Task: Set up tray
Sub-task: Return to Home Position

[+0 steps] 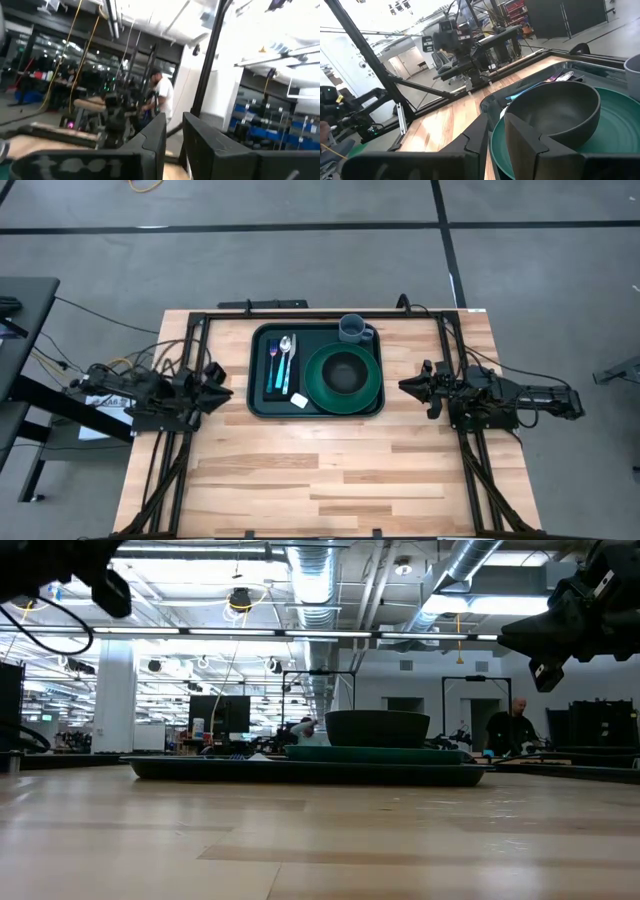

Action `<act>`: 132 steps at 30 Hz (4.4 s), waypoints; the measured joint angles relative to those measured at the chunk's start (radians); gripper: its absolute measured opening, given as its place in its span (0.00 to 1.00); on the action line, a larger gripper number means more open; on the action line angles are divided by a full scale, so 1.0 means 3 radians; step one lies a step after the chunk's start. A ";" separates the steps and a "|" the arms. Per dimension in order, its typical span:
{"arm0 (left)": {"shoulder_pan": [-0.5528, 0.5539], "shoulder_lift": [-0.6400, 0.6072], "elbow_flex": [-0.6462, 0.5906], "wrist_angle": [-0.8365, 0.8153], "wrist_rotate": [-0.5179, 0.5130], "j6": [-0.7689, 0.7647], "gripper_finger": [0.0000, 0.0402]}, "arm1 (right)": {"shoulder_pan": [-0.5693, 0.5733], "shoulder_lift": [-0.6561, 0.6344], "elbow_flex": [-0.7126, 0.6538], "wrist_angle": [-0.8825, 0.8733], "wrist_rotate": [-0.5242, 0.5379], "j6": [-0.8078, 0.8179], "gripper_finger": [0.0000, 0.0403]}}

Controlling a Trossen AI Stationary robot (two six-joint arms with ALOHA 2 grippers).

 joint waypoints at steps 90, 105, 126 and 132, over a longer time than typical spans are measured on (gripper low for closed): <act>0.0858 0.0053 -0.0110 -0.1270 0.0416 0.0174 0.13 | 0.0000 0.0001 -0.0003 0.0003 -0.0001 0.0000 0.15; 0.0858 0.0053 -0.0111 -0.1272 0.0416 0.0173 0.13 | 0.0000 0.0001 -0.0003 0.0003 -0.0001 -0.0001 0.15; 0.0857 0.0053 -0.0110 -0.1272 0.0416 0.0173 0.13 | 0.0000 0.0001 -0.0003 0.0003 -0.0001 0.0000 0.15; 0.0858 0.0053 -0.0111 -0.1272 0.0417 0.0173 0.13 | 0.0000 0.0001 -0.0003 0.0003 -0.0001 0.0000 0.15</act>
